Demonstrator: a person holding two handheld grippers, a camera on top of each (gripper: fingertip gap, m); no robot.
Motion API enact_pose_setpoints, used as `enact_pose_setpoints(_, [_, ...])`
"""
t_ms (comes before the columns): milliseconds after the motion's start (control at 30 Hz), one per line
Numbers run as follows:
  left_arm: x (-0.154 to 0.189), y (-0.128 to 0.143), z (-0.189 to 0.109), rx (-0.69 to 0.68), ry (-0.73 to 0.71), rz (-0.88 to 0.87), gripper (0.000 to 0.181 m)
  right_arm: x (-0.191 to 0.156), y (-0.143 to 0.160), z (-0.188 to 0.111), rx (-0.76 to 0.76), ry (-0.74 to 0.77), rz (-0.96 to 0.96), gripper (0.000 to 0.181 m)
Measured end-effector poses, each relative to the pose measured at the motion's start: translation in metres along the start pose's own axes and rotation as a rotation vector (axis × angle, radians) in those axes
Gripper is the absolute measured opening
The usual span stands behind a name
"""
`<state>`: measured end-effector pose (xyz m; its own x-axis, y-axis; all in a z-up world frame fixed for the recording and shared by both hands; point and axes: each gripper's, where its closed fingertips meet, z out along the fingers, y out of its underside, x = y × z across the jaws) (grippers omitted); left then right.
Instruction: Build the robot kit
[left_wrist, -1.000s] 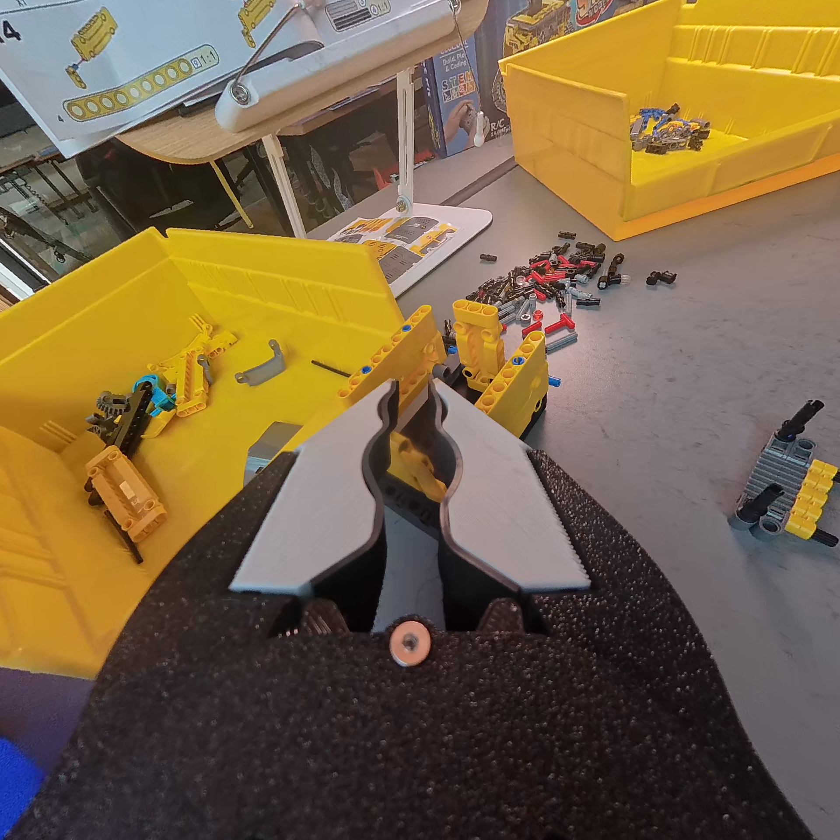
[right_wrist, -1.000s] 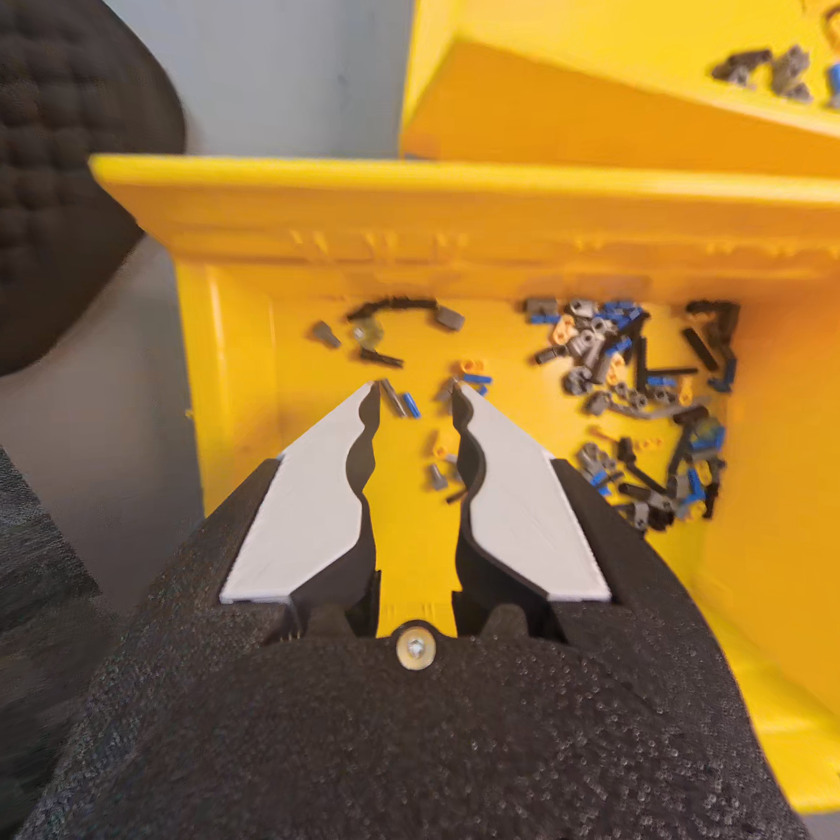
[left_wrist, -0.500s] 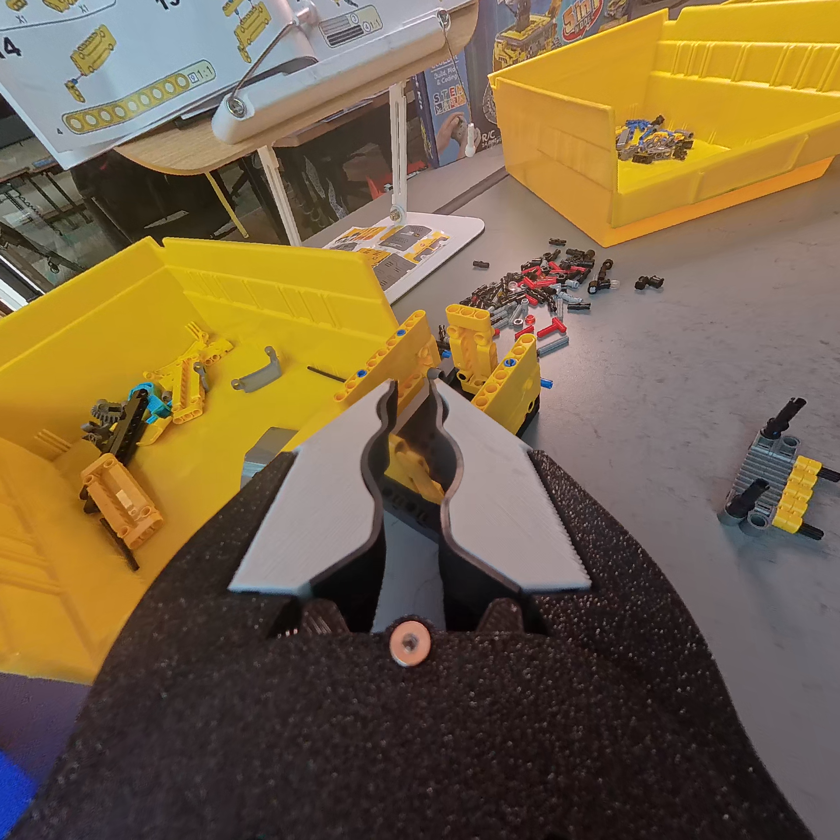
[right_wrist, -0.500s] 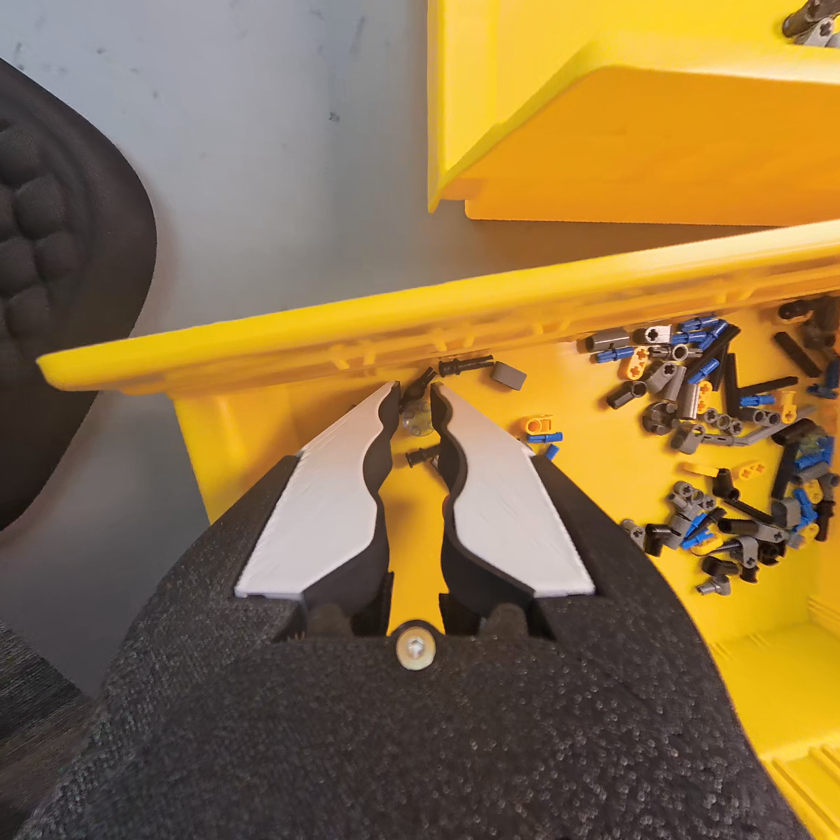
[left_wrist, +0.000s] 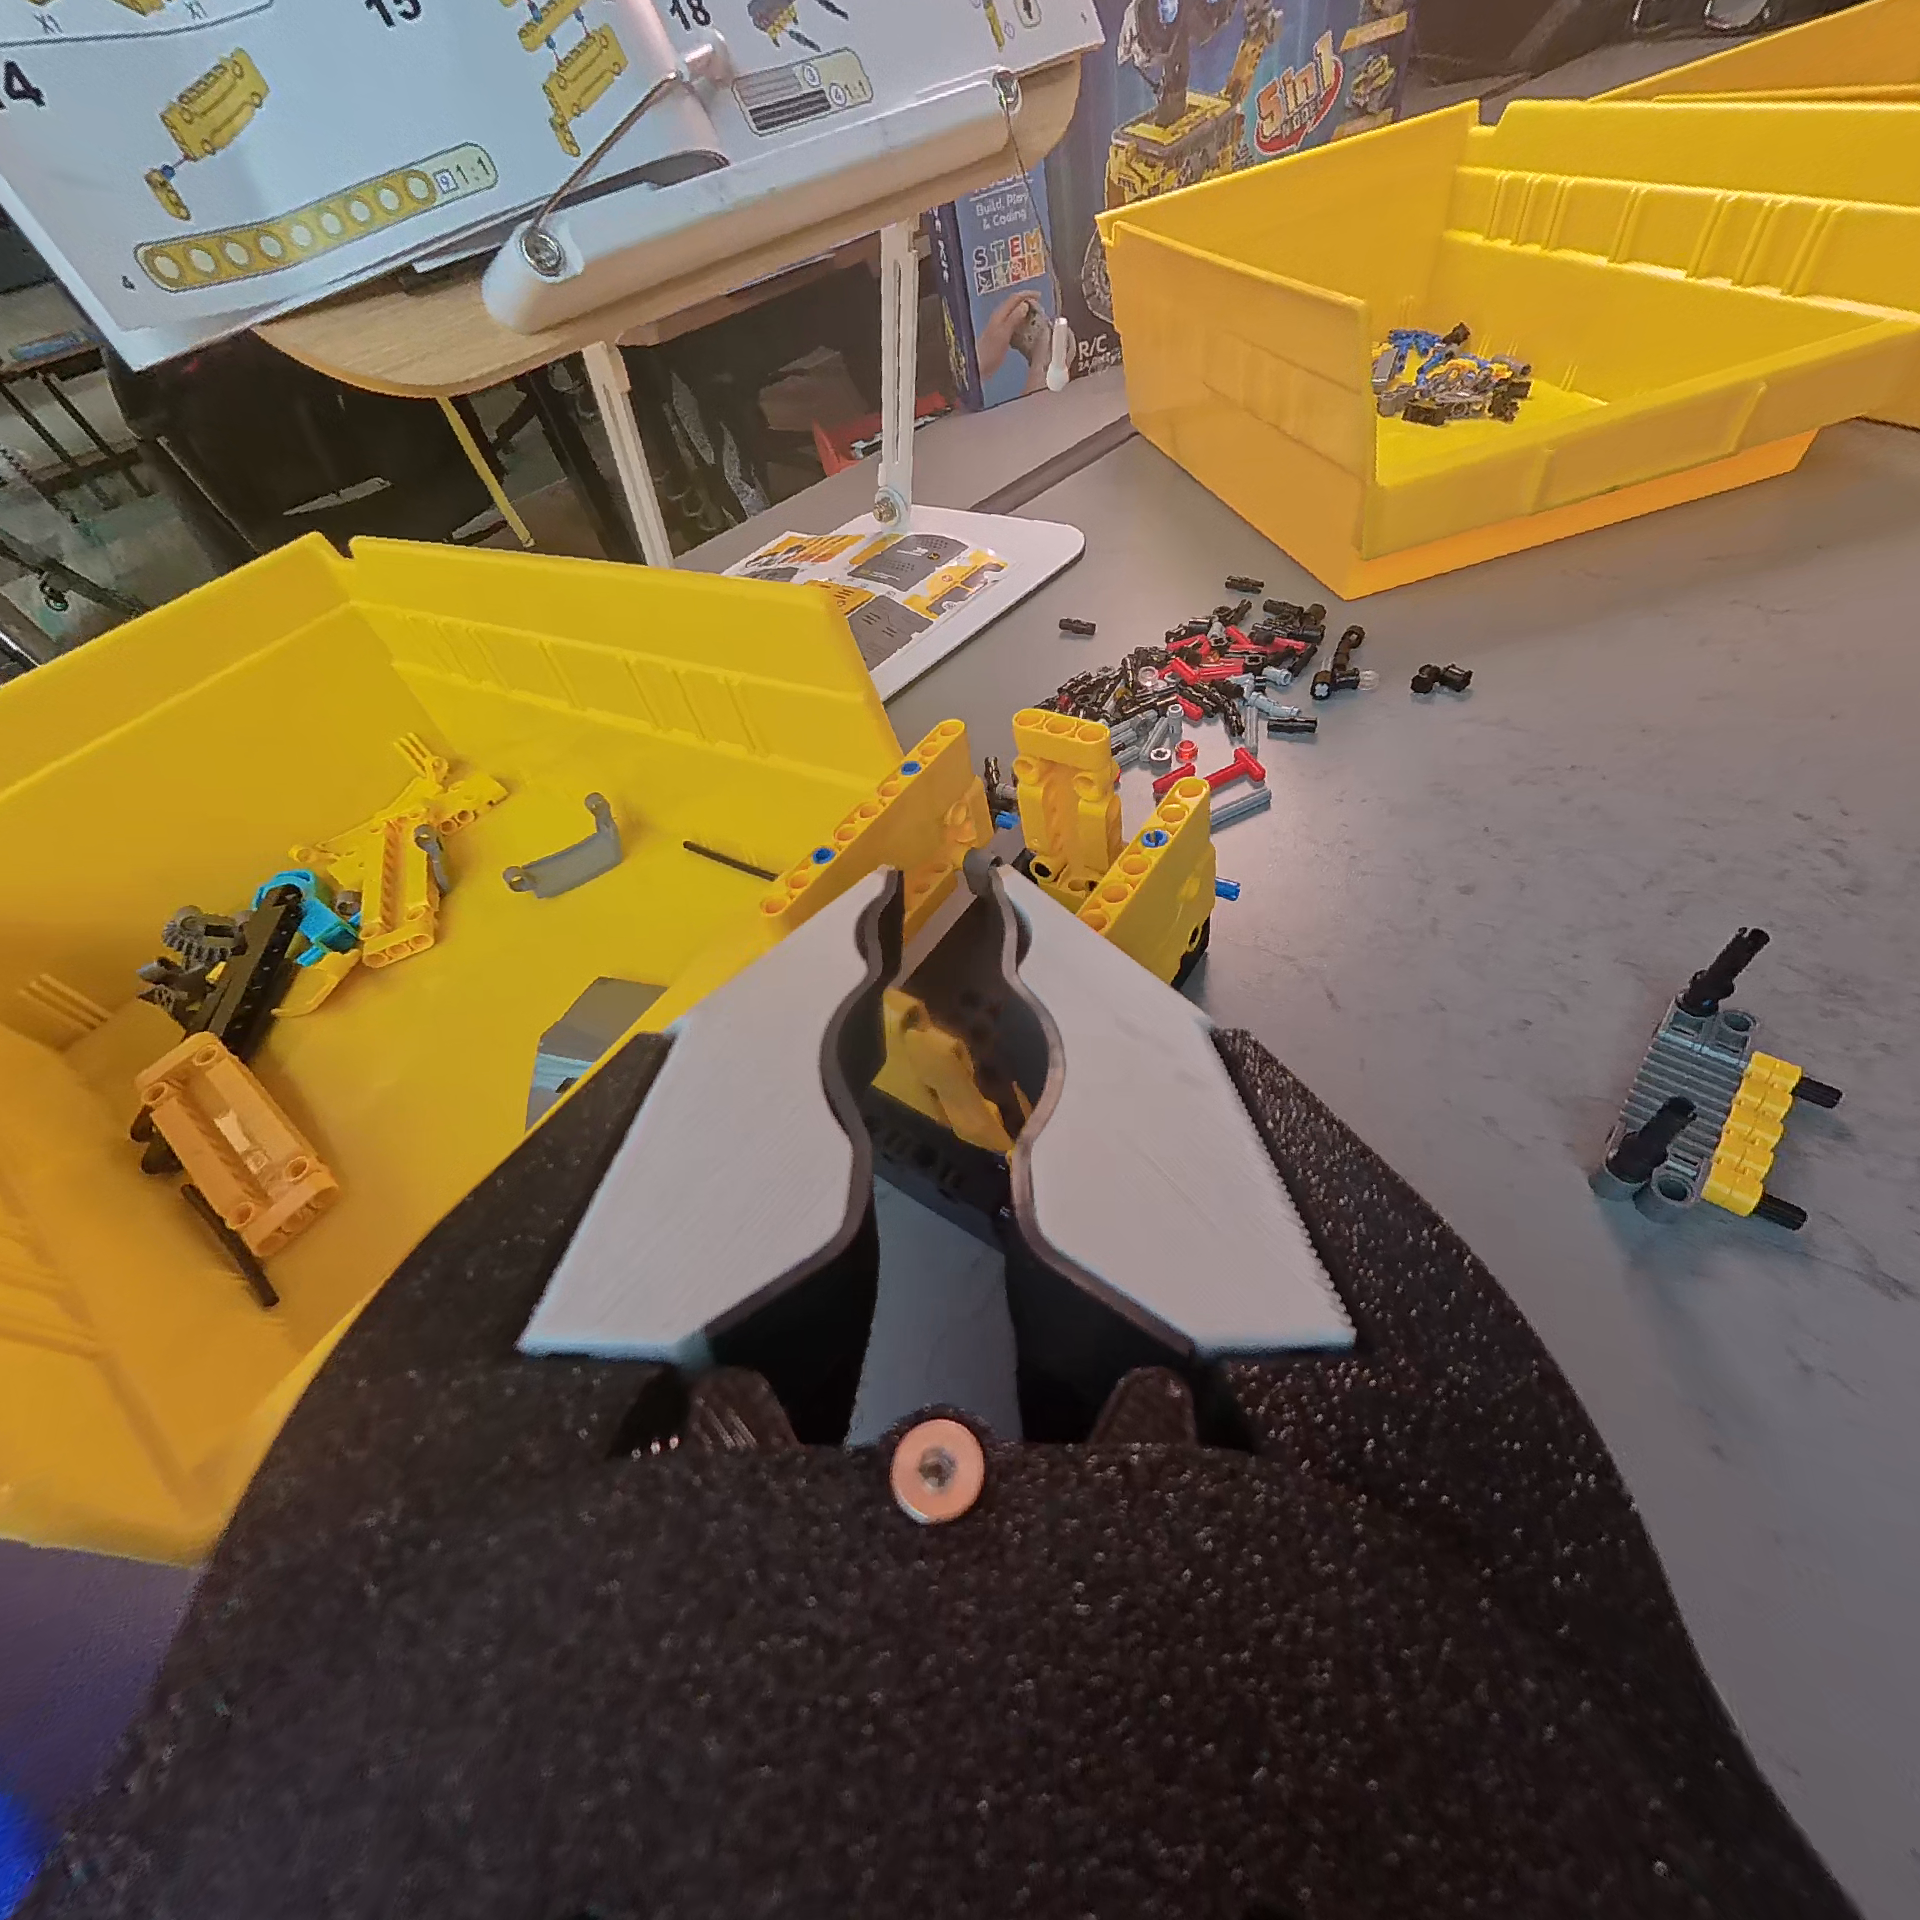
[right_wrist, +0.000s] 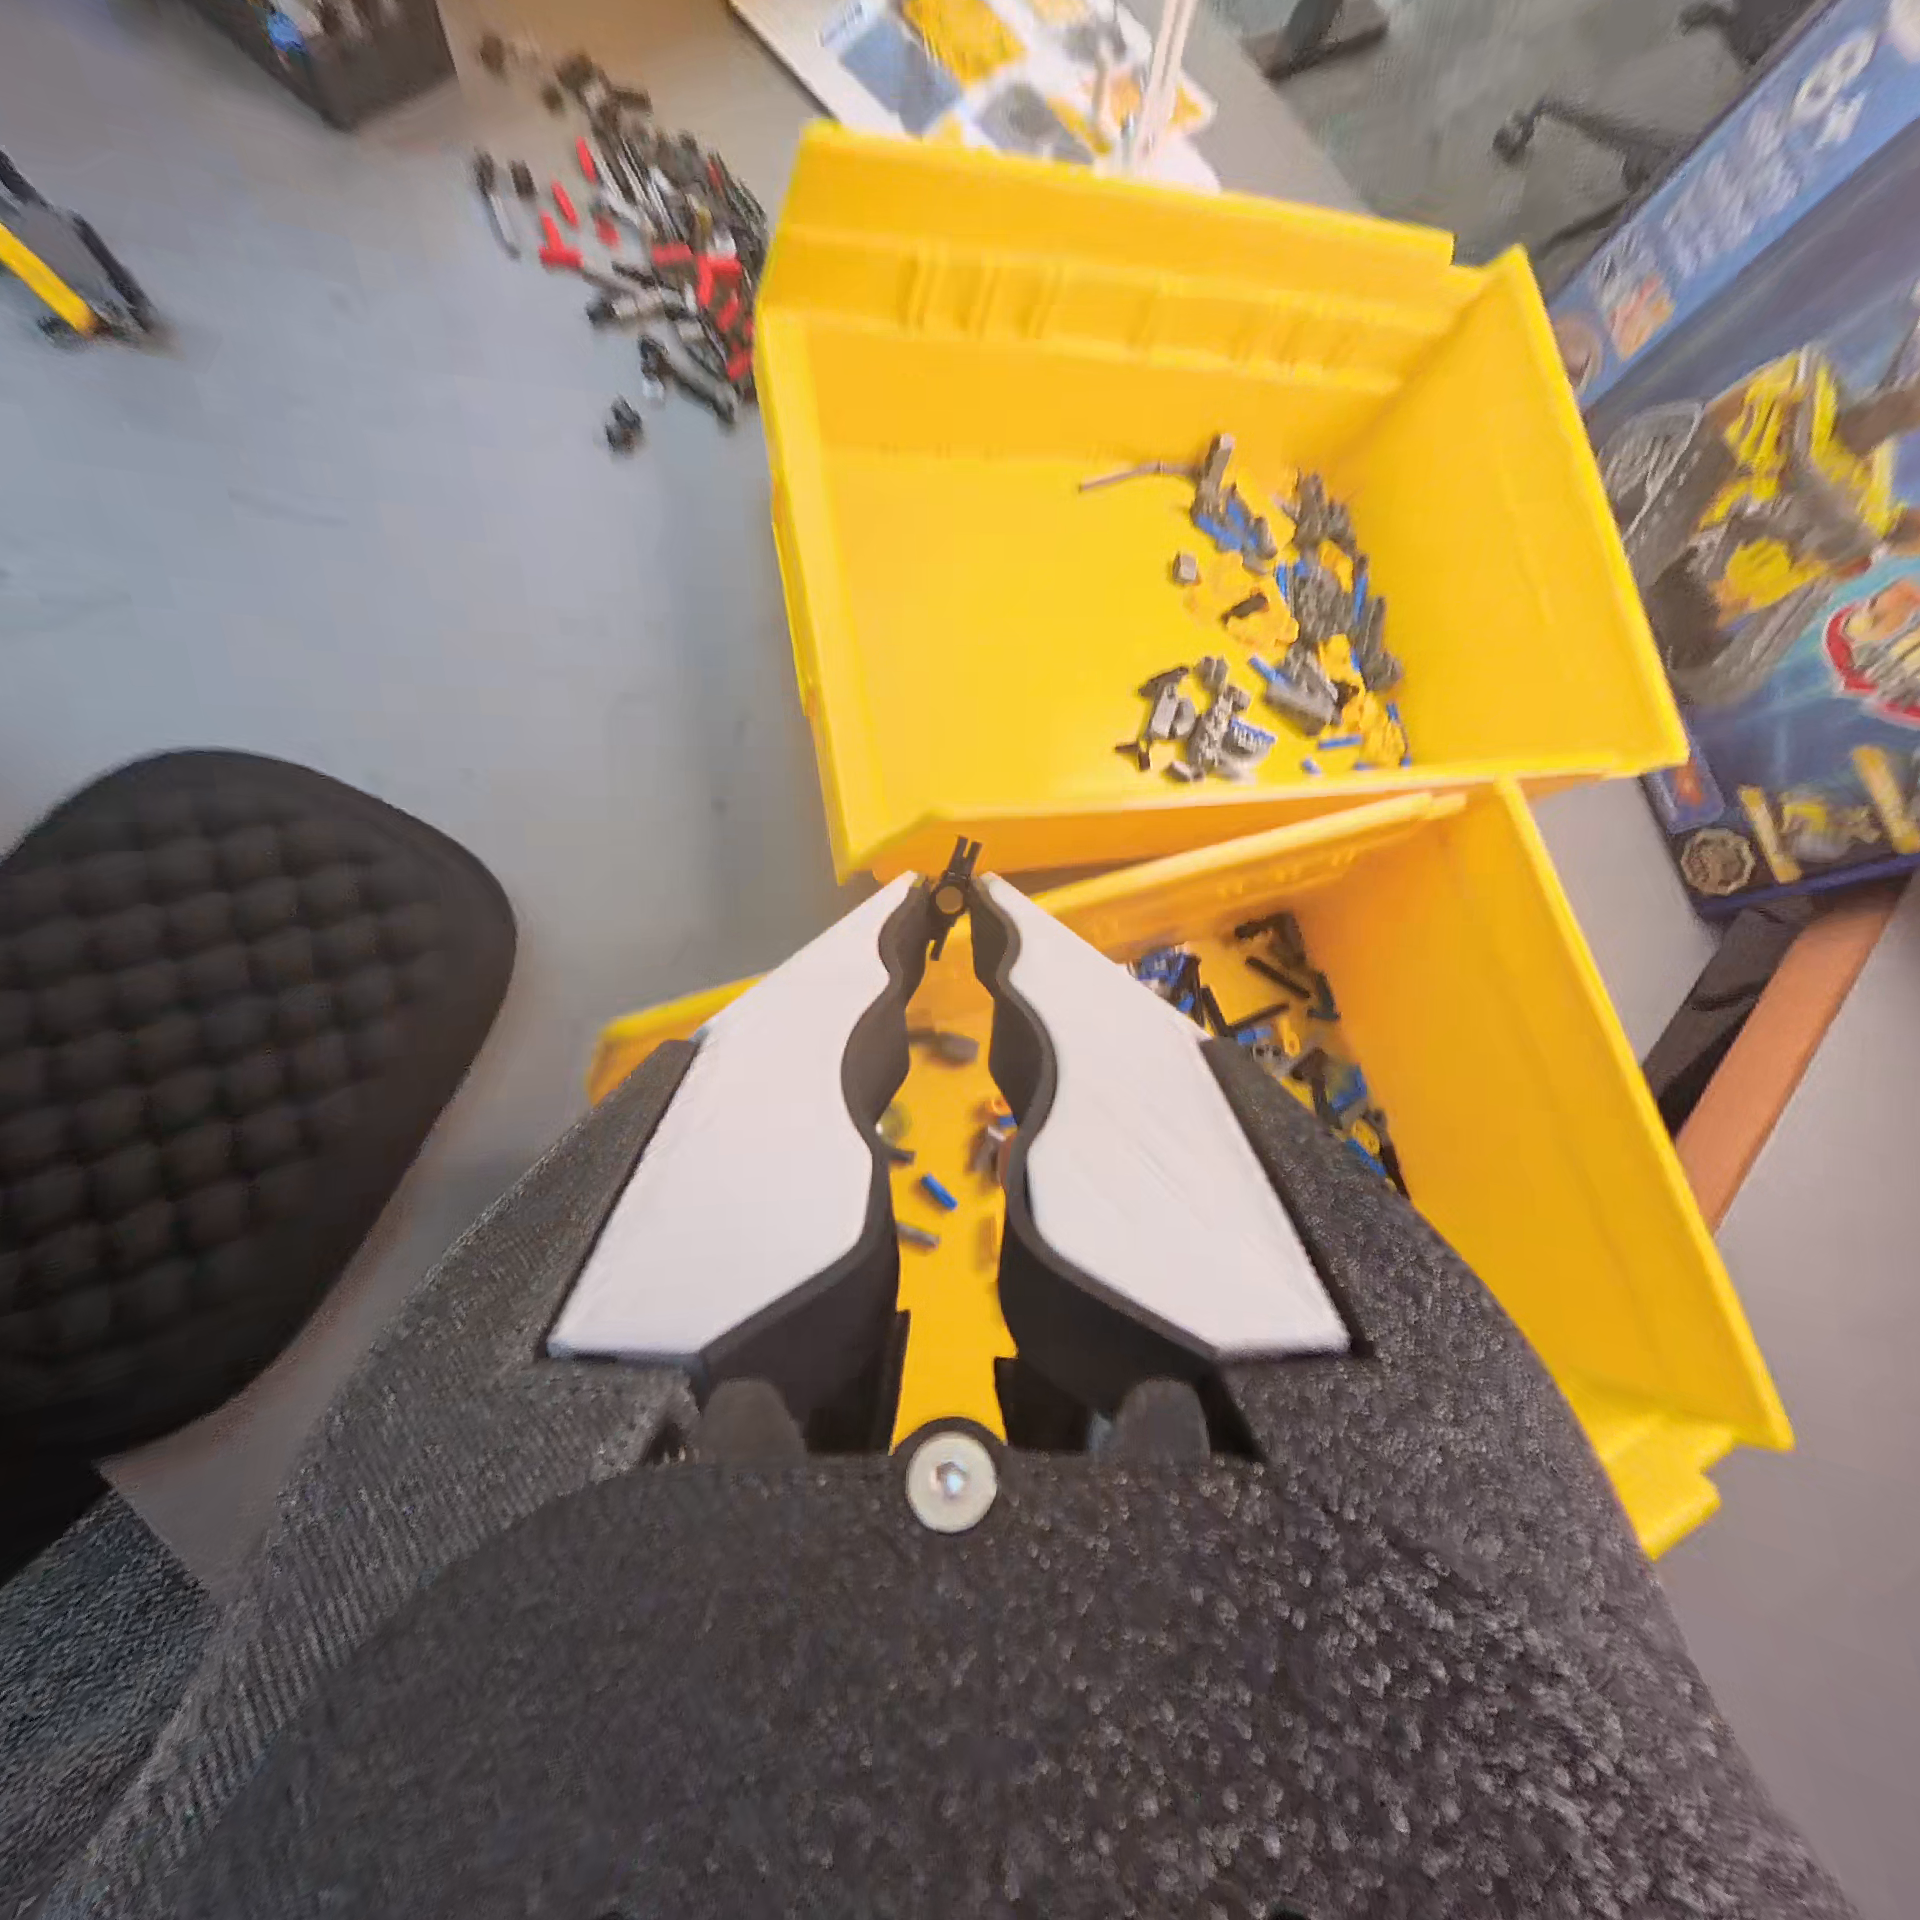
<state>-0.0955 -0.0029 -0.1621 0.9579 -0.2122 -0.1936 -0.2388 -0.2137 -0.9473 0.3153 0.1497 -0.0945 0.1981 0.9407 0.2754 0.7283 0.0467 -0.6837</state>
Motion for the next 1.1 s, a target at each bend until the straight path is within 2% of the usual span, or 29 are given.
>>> enact_pose_setpoints(100, [-0.002,-0.005,-0.004,0.035,-0.006,-0.009,0.015,-0.039,-0.048,0.010,0.052,-0.071,-0.063,0.007])
enact_pose_setpoints(200, [-0.004,-0.011,-0.010,0.076,-0.010,-0.025,0.018,-0.091,-0.076,0.046,0.038,-0.183,-0.144,0.007])
enact_pose_setpoints(367, [-0.010,-0.018,-0.026,0.105,-0.010,-0.088,0.021,-0.162,-0.082,0.126,-0.059,-0.344,-0.237,0.007])
enact_pose_setpoints(500, [-0.016,-0.026,-0.041,0.160,-0.004,-0.168,0.023,-0.200,-0.076,0.168,-0.128,-0.413,-0.314,0.007])
enact_pose_setpoints(633, [-0.017,-0.034,-0.050,0.217,0.011,-0.223,0.029,-0.217,-0.076,0.185,-0.161,-0.435,-0.337,0.007])
enact_pose_setpoints(833, [-0.019,-0.044,-0.060,0.269,0.005,-0.257,0.047,-0.221,-0.077,0.190,-0.191,-0.438,-0.330,0.007])
enact_pose_setpoints(1100, [-0.007,-0.044,-0.061,0.259,0.053,-0.261,0.063,-0.221,-0.071,0.195,-0.213,-0.407,-0.326,0.009])
